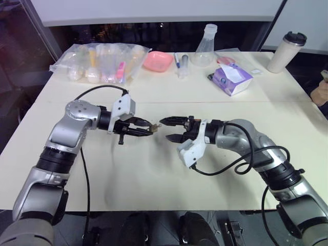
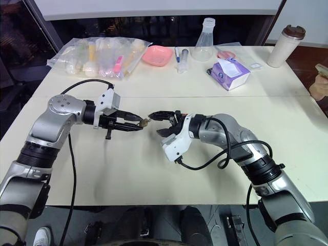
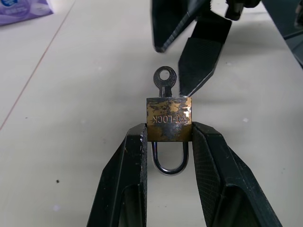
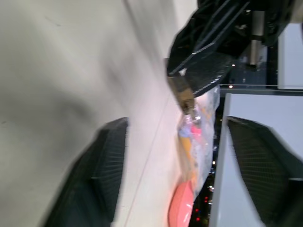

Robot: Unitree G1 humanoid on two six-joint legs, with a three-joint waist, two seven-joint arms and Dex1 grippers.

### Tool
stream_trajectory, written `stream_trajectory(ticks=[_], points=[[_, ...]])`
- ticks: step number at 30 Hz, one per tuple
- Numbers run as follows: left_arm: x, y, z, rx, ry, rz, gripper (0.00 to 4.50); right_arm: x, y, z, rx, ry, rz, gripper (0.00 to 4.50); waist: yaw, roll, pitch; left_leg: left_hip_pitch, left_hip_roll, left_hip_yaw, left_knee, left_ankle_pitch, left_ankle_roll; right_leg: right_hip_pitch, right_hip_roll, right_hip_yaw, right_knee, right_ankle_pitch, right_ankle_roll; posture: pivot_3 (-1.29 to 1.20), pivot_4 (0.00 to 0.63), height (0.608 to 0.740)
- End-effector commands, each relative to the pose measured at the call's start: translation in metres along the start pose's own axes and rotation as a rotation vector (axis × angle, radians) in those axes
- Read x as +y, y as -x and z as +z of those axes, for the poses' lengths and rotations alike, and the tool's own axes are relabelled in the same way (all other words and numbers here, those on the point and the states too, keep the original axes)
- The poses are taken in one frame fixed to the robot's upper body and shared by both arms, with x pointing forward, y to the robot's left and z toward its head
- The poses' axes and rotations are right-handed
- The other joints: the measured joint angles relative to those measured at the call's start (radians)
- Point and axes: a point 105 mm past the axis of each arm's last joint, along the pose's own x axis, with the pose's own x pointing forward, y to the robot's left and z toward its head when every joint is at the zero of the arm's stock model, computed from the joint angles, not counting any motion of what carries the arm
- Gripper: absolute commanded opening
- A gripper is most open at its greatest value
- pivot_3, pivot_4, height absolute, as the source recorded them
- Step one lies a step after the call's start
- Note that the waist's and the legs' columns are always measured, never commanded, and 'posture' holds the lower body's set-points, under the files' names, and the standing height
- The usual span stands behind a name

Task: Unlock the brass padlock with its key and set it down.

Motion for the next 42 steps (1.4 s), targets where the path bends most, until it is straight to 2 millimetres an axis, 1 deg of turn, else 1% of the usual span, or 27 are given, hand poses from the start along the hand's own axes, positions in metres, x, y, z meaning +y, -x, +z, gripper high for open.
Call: stream_trajectory(ticks=[1, 9, 15, 18, 20, 22, 23, 34, 42], points=[[-0.001, 0.001, 0.011, -0.006, -0.046, -0.010, 0.78, -0.018, 0.003, -0.001, 0.006, 0.044, -0.071, 3.21, 0.000, 0.000, 0.000, 0.000, 0.000, 0.000, 0.000, 0.000, 0.000, 0.000, 0.000, 0.000, 0.000, 0.000, 0.000, 0.00, 0.150, 0.715], [-0.002, 0.000, 0.013, -0.012, -0.044, -0.017, 0.78, -0.017, -0.005, 0.001, -0.012, 0.051, -0.070, 3.21, -0.001, 0.000, 0.000, 0.000, 0.000, 0.000, 0.000, 0.000, 0.000, 0.000, 0.000, 0.000, 0.000, 0.000, 0.000, 0.00, 0.150, 0.715], [-0.002, 0.000, 0.015, -0.018, -0.042, -0.016, 0.78, -0.012, -0.009, -0.004, 0.001, 0.022, -0.042, 3.21, 0.000, 0.000, 0.000, 0.000, 0.000, 0.000, 0.000, 0.000, 0.000, 0.000, 0.000, 0.000, 0.000, 0.000, 0.000, 0.00, 0.150, 0.715], [-0.003, 0.000, 0.015, -0.019, -0.040, -0.013, 0.78, -0.012, -0.009, -0.004, 0.001, 0.023, -0.043, 2.40, -0.001, 0.000, 0.000, 0.000, 0.000, 0.000, 0.000, 0.000, 0.000, 0.000, 0.000, 0.000, 0.000, 0.000, 0.000, 0.00, 0.150, 0.715], [-0.003, 0.000, 0.015, -0.018, -0.040, -0.012, 0.78, -0.012, -0.009, -0.003, -0.001, 0.024, -0.041, 1.47, -0.001, 0.000, 0.000, 0.000, 0.000, 0.000, 0.000, 0.000, 0.000, 0.000, 0.000, 0.000, 0.000, 0.000, 0.000, 0.00, 0.150, 0.715], [-0.003, 0.000, 0.015, -0.018, -0.039, -0.010, 0.78, -0.012, -0.009, -0.003, -0.003, 0.025, -0.039, 0.41, -0.001, 0.000, 0.000, 0.000, 0.000, 0.000, 0.000, 0.000, 0.000, 0.000, 0.000, 0.000, 0.000, 0.000, 0.000, 0.00, 0.150, 0.715], [-0.003, 0.001, 0.015, -0.017, -0.038, -0.009, 0.78, -0.012, -0.008, -0.002, -0.004, 0.026, -0.040, 0.03, -0.001, 0.000, 0.000, 0.000, 0.000, 0.000, 0.000, 0.000, 0.000, 0.000, 0.000, 0.000, 0.000, 0.000, 0.000, 0.00, 0.150, 0.715], [-0.002, -0.001, 0.014, -0.018, -0.005, -0.008, 0.78, -0.013, -0.009, 0.002, -0.013, 0.043, -0.037, 0.03, 0.000, 0.000, 0.000, 0.000, 0.000, 0.000, 0.000, 0.000, 0.000, 0.000, 0.000, 0.000, 0.000, 0.000, 0.000, 0.00, 0.150, 0.715], [-0.004, -0.004, 0.019, -0.025, 0.018, -0.011, 0.78, -0.009, -0.010, 0.004, -0.015, 0.037, -0.027, 0.03, -0.001, 0.000, 0.000, 0.000, 0.000, 0.000, 0.000, 0.000, 0.000, 0.000, 0.000, 0.000, 0.000, 0.000, 0.000, 0.00, 0.150, 0.715]])
